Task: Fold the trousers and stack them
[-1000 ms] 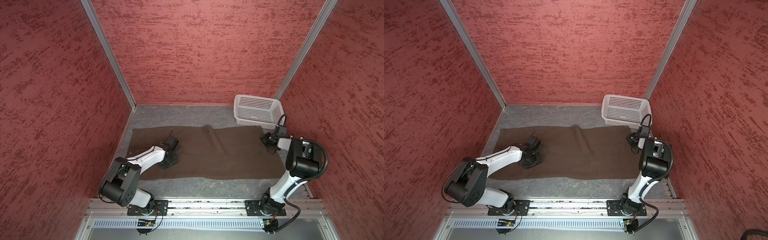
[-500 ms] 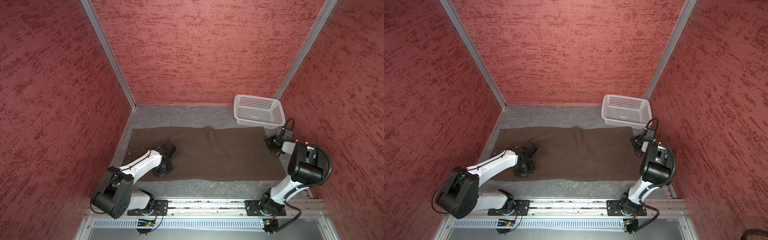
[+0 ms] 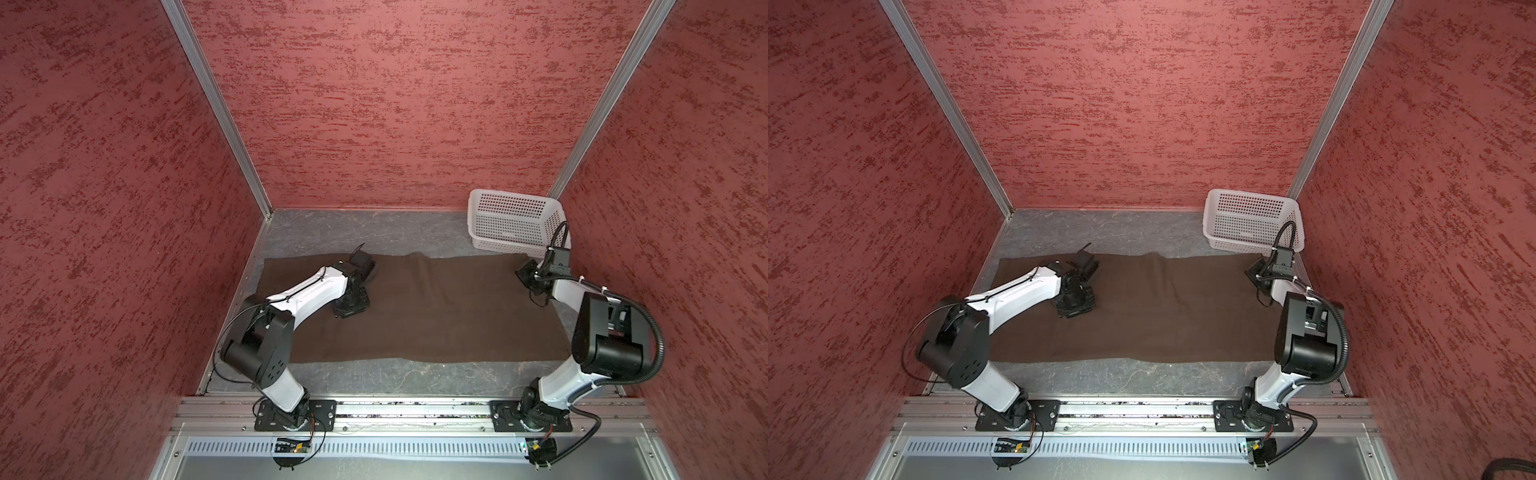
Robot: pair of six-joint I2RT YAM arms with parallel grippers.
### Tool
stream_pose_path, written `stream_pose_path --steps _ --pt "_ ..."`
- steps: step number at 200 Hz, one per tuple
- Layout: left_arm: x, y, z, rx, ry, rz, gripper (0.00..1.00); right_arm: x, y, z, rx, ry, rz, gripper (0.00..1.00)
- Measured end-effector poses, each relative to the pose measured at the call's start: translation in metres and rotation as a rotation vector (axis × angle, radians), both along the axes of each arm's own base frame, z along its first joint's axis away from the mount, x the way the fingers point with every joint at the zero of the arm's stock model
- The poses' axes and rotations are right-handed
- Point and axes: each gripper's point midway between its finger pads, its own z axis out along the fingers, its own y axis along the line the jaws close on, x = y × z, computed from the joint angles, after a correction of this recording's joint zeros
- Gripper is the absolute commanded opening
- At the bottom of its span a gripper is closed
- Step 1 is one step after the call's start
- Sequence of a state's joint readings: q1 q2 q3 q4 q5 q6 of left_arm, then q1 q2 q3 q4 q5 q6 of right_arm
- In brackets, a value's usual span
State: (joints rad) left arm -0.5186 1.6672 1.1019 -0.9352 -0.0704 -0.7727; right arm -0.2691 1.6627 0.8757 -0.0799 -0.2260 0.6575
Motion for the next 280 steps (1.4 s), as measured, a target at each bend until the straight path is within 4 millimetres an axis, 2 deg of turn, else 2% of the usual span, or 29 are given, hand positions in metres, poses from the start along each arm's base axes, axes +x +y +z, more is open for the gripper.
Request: stream_pose_path --steps 16,41,57,71,98,121,149,198,246,265,280 --pt "-0.008 -0.017 -0.014 -0.003 0.036 -0.04 0.25 -0.001 0.001 -0.012 0.008 0.024 0.005 0.08" --pt "-0.02 -0.038 -0.025 -0.019 0.068 -0.082 0.24 -0.001 0.0 -0.029 0.018 0.064 0.003 0.08" --pt "-0.028 -0.046 -0.027 -0.028 0.087 -0.098 0.24 0.004 -0.001 -0.037 0.023 0.078 0.002 0.08" --pt "-0.034 -0.047 -0.029 -0.03 0.103 -0.108 0.24 0.014 -0.005 -0.037 0.019 0.065 0.0 0.08" --pt "-0.051 -0.037 -0.033 -0.01 0.158 -0.119 0.22 0.034 -0.015 -0.036 0.014 0.042 -0.017 0.07" --pt "-0.075 -0.019 -0.034 0.005 0.199 -0.115 0.22 0.04 -0.029 -0.037 0.026 0.025 -0.06 0.07" --pt "-0.101 0.001 -0.035 0.011 0.254 -0.097 0.21 0.036 -0.053 -0.037 0.035 0.018 -0.128 0.07" --pt "-0.124 0.003 -0.036 -0.025 0.292 -0.116 0.21 0.02 -0.089 -0.035 0.034 0.017 -0.216 0.07" --pt "-0.156 0.01 -0.036 -0.03 0.361 -0.141 0.19 0.012 -0.091 -0.019 0.002 0.013 -0.217 0.08" --pt "-0.159 0.015 -0.035 -0.001 0.395 -0.145 0.19 0.014 -0.086 -0.002 -0.03 -0.01 -0.198 0.08" --pt "-0.153 0.014 -0.031 0.031 0.415 -0.161 0.19 0.017 -0.076 0.014 -0.056 -0.036 -0.175 0.08"
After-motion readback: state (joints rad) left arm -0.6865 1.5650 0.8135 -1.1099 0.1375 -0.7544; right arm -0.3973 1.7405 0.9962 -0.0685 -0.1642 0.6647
